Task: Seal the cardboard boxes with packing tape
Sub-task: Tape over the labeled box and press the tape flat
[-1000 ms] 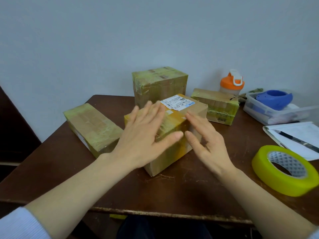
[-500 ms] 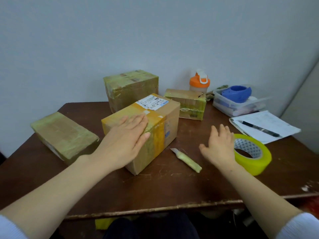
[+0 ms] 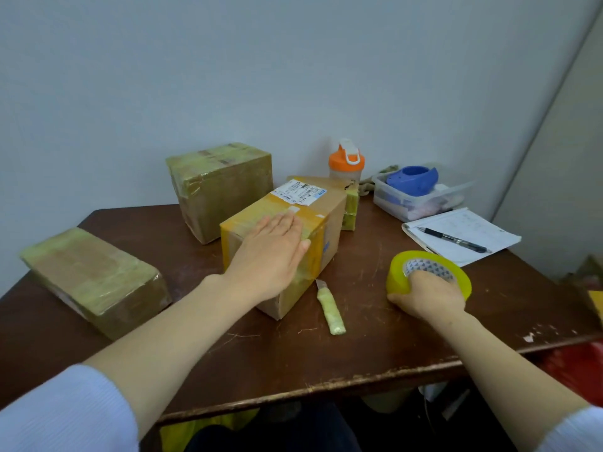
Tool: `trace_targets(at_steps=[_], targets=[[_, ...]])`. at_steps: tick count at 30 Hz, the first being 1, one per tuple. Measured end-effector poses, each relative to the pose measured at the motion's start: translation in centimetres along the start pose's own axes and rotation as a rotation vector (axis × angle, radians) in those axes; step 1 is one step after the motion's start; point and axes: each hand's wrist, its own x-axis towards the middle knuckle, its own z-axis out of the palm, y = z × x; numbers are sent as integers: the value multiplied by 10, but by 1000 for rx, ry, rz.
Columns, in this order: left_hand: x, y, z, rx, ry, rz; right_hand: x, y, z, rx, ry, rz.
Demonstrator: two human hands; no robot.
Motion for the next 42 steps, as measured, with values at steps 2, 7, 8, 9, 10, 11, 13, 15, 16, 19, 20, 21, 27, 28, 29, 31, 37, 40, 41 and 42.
trace_targets(at_steps=[2,7,8,9,10,11,13,15,16,19,20,21,27,28,29,31,37,40,41,42], targets=[[-1,-10,-1,13,-54,-11,-1,1,-2,75,35,-33],[2,-12,-7,-10,-137,-17,-12,-4,-29,623,63,-188],[3,-8,-11,-66,-120,-31,-16,-7,-35,677,58,-251],[4,-3,-16,-142,-65,-42,-19,-11,-40,713,46,-306],[5,3,-21,-244,17,-47,-24,-14,-44,752,32,-351],[5,10,-25,-367,100,-45,-28,-18,-46,800,13,-386],[6,27,-35,-587,188,-8,-38,-26,-53,917,-23,-460],[9,41,-41,-667,166,32,-45,-33,-58,998,-58,-520],[11,45,-42,-670,144,43,-47,-35,-59,1011,-65,-541],[14,50,-40,-636,118,48,-50,-40,-60,1037,-55,-557],[14,50,-38,-628,124,56,-50,-41,-60,1050,-58,-557],[13,49,-37,-626,135,65,-50,-41,-60,1062,-63,-558],[13,48,-40,-654,258,71,-49,-43,-66,1103,-86,-501],[13,49,-40,-680,273,71,-48,-43,-66,1108,-87,-491],[13,49,-41,-704,290,71,-49,-44,-66,1117,-90,-477],[12,51,-42,-719,328,74,-50,-45,-68,1130,-101,-453],[16,55,-44,-520,472,87,-55,-48,-76,1182,-120,-440],[29,51,-59,-525,482,-1,-56,-42,-85,1290,-216,-475],[35,45,-65,-519,461,-49,-55,-37,-87,1299,-262,-525],[41,36,-71,-527,427,-102,-56,-33,-89,1299,-307,-591]])
